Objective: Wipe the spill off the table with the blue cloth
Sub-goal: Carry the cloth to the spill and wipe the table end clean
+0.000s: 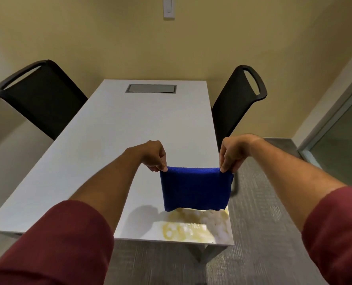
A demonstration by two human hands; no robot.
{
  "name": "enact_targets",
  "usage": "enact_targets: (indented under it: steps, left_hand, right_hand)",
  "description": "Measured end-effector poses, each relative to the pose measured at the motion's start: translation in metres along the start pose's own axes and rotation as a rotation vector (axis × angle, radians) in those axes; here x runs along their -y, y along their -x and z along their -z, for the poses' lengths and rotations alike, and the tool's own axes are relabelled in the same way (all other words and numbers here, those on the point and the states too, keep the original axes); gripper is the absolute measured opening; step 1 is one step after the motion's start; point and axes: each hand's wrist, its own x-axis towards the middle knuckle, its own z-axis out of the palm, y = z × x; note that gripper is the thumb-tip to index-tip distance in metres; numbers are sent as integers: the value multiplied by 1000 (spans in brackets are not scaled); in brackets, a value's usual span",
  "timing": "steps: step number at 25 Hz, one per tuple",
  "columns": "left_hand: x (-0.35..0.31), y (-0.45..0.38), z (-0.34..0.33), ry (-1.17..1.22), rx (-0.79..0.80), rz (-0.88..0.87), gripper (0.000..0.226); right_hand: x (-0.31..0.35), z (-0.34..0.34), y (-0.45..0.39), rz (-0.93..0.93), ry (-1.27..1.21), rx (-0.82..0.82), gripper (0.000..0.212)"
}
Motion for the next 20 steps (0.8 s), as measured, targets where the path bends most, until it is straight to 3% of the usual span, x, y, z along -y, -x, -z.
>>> enact_targets:
  steps: [4,13,17,20]
  left_hand:
    - [7,-34,-22,-26,42,22,13]
    - [44,-146,-82,-84,-235,31,10]
    - [69,-169,-107,-94,-280,26,31]
    - [94,-173,-128,-187,-304,32,51]
  right_hand:
    - [-17,-10,-36,-38,-12,37,7]
    - [-54,-54,-158,43,92,-392,16]
    - [-56,-76,-180,-38,193,-532,18]
    - [-44,-109,-188,62,307,-725,25]
